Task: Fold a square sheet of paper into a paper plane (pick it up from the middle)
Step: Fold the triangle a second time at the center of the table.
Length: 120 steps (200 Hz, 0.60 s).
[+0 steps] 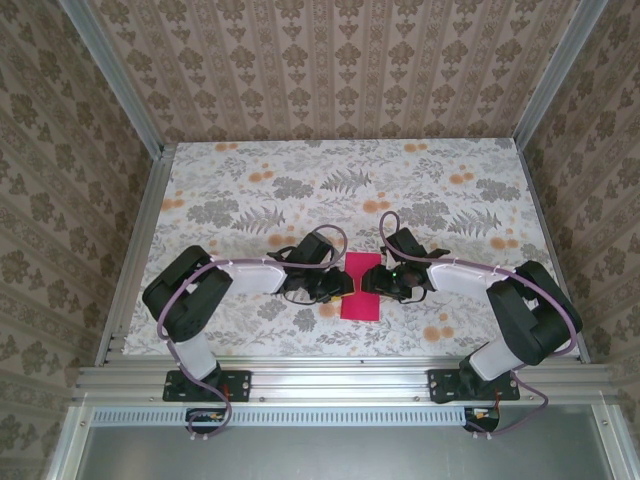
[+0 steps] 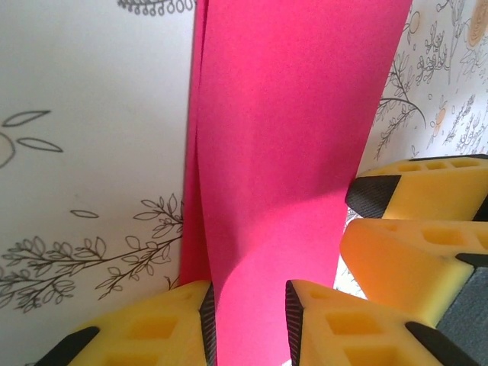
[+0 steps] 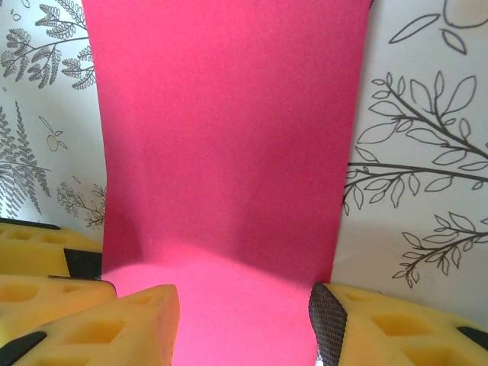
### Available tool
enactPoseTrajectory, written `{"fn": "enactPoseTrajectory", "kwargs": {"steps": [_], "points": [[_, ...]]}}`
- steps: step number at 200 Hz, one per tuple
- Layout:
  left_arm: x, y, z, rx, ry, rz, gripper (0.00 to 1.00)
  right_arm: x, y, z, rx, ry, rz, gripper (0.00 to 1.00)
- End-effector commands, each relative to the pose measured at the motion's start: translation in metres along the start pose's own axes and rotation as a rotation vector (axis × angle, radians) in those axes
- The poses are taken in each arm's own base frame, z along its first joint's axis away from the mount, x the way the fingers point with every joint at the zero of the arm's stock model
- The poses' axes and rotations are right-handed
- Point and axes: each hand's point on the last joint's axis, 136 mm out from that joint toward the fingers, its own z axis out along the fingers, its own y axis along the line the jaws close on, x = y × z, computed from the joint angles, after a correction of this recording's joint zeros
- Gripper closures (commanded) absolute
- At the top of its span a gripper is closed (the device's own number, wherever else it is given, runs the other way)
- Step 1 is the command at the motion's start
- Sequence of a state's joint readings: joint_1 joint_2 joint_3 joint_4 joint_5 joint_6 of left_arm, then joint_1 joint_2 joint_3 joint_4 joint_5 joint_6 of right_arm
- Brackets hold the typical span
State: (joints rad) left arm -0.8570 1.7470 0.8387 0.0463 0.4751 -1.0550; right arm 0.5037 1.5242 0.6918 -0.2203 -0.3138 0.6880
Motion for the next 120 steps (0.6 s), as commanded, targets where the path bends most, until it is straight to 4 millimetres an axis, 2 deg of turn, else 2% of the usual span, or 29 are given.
{"fn": "enactPoseTrajectory", "kwargs": {"steps": [1,59,120], "points": [[-0.010,-0.012,-0.002,0.030,-0.026,0.008,0.68,0.018,-0.021,0.007,0.055,0.055,0.046,0.47],[-0.026,-0.016,-0.001,0.055,-0.049,0.000,0.68,0.020,-0.019,0.008,0.042,0.060,0.045,0.47],[-0.043,-0.010,0.005,0.068,-0.058,-0.028,0.71,0.020,-0.018,0.007,0.036,0.062,0.040,0.47]]}}
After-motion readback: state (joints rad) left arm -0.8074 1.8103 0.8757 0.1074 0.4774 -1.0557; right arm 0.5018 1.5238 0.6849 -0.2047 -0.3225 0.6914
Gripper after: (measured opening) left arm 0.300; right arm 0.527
